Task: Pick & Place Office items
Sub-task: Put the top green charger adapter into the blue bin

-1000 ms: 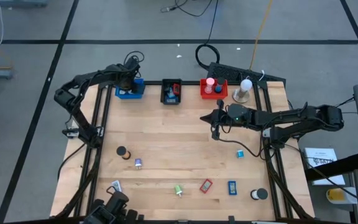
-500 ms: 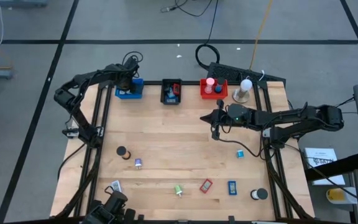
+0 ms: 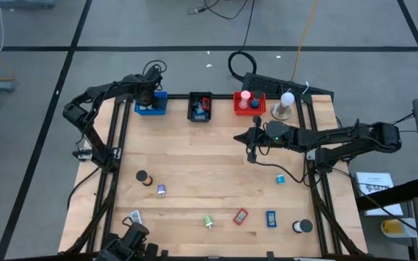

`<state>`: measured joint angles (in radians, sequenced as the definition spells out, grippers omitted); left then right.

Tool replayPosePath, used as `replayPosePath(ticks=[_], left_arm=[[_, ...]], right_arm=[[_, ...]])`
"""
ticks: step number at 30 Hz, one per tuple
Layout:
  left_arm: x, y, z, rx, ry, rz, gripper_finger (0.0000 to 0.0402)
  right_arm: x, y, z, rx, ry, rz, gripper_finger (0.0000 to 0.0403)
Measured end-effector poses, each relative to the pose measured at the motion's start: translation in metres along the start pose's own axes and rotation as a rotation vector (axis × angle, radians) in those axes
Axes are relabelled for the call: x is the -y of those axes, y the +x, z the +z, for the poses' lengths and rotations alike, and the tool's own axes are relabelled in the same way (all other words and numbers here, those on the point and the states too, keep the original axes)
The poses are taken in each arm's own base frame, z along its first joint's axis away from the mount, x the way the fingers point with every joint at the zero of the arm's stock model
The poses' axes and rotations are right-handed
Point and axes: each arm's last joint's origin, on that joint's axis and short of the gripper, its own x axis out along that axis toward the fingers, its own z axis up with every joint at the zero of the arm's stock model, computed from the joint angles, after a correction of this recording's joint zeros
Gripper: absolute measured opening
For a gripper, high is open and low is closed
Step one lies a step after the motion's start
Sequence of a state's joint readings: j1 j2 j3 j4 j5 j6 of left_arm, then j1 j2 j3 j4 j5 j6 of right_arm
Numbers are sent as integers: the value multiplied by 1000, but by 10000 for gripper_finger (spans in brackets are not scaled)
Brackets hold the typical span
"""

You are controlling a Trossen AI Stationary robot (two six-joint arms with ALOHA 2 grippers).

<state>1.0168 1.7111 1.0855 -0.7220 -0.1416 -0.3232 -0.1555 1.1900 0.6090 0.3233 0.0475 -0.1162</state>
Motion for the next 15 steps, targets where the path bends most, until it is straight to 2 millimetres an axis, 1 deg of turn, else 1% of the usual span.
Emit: replayPosePath(ticks=[15], left_arm=[[0,0,0,0,5,-11,154]], right_arm=[[0,0,0,0,0,0,2]])
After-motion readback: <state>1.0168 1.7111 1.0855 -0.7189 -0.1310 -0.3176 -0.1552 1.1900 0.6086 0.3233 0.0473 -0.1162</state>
